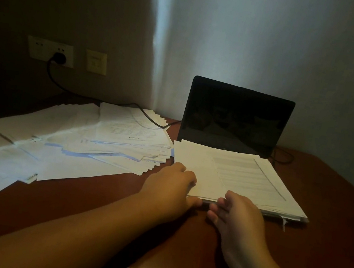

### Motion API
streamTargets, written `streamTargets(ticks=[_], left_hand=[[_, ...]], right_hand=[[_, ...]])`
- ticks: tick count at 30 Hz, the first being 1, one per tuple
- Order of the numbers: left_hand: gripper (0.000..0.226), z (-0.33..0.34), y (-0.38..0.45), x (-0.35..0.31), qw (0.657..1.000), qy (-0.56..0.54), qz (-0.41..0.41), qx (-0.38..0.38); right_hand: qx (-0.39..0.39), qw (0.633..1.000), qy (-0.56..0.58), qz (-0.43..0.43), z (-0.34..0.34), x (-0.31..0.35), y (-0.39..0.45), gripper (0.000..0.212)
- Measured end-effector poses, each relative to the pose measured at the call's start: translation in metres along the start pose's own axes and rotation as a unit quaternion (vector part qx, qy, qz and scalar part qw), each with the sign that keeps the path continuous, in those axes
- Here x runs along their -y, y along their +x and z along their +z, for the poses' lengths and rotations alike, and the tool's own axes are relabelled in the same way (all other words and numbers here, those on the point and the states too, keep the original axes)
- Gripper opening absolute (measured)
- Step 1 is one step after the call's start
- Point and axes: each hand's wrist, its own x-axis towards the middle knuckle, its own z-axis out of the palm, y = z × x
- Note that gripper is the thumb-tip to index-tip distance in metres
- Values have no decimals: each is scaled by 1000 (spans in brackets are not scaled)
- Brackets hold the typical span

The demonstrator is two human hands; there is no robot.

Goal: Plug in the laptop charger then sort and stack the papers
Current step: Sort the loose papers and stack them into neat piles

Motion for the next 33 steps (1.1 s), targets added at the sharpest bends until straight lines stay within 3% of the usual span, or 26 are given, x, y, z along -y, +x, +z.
streamTargets(ticks=[6, 13, 19, 27, 33], left_hand=[[62, -2, -1, 7, 1000, -14, -11, 2], [64, -32, -4, 48, 994, -26, -79, -66], [66, -58, -2, 95, 983, -12, -149, -108], [64, -72, 9, 142, 974, -4, -179, -136], [82, -78, 23, 169, 968, 29, -189, -165]], right_hand=[[24, 984, -125, -126, 11, 1, -8, 13], [81, 937, -236, -243, 60, 8, 10, 12], [150, 904, -296, -269, 118, 21, 26, 31], [196, 875, -362, -254, 183, 26, 59, 50], [208, 809, -458, -304, 215, 24, 90, 82]])
